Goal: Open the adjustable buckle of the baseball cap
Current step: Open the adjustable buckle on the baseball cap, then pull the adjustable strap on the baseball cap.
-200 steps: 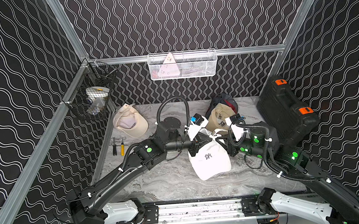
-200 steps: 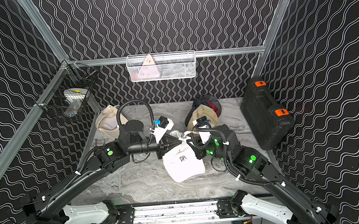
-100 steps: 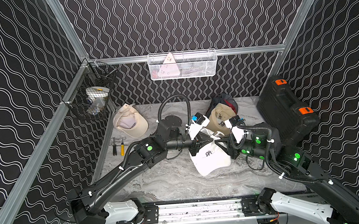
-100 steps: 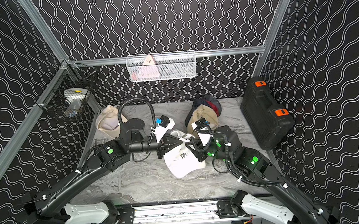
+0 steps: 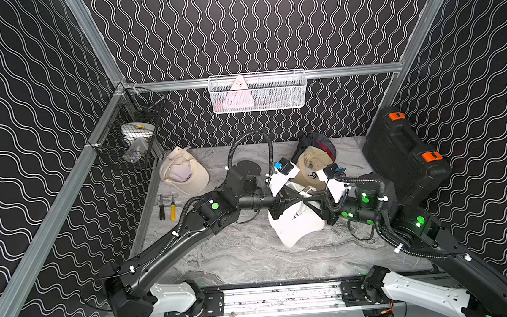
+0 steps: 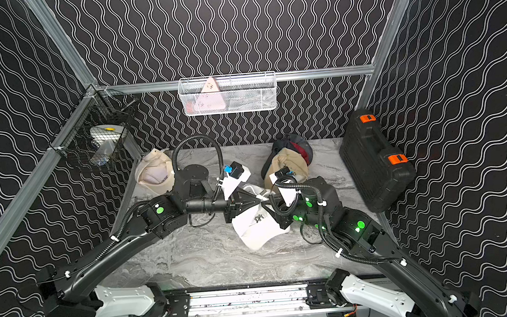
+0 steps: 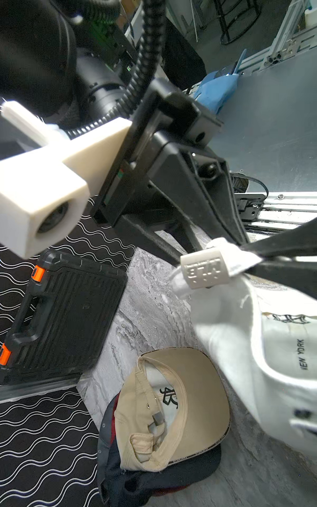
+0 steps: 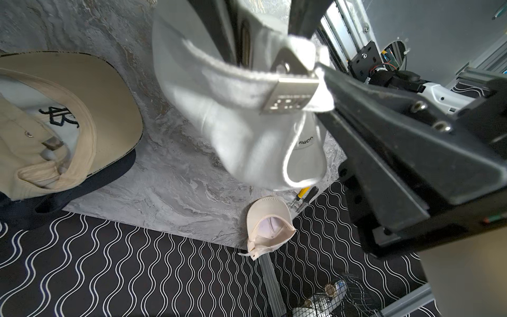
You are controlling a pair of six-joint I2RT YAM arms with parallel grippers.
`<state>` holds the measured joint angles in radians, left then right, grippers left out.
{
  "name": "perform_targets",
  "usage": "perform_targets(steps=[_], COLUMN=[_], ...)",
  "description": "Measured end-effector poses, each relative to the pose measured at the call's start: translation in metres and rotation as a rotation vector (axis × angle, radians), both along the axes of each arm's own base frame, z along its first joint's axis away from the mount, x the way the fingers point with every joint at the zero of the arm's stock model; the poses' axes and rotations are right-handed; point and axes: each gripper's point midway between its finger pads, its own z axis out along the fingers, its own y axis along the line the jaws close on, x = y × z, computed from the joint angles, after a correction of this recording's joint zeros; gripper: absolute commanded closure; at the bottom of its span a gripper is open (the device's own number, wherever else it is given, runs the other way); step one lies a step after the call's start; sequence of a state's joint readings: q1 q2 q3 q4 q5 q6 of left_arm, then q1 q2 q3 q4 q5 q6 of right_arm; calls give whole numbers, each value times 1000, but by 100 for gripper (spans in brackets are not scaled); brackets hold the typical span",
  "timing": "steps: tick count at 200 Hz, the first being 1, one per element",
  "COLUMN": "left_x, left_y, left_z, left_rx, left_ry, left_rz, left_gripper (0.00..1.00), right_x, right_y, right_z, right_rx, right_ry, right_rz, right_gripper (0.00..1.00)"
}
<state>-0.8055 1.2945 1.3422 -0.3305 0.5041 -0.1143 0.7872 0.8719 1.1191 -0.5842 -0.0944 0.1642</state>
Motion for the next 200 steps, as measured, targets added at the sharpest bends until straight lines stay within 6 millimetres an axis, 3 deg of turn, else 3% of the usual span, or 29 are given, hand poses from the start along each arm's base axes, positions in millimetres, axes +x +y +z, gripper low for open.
perform_targets(steps=[59, 149, 200], left_x=[-2, -3, -5], left_y=[-4, -5, -5], left_z=[-5, -8, -11], left_rx=[6, 11, 18], left_ry=[33, 48, 65], left_rz=[-17, -27, -35], left_gripper=[95, 96, 96], right_x=[-2, -2, -2], right_y=[-6, -3, -3], right_z=[8, 4, -1], right_rx=[2, -5, -16], right_ry=[-41, -31, -42], right_rz=[-5, 7, 13], right_gripper=[69, 69, 64])
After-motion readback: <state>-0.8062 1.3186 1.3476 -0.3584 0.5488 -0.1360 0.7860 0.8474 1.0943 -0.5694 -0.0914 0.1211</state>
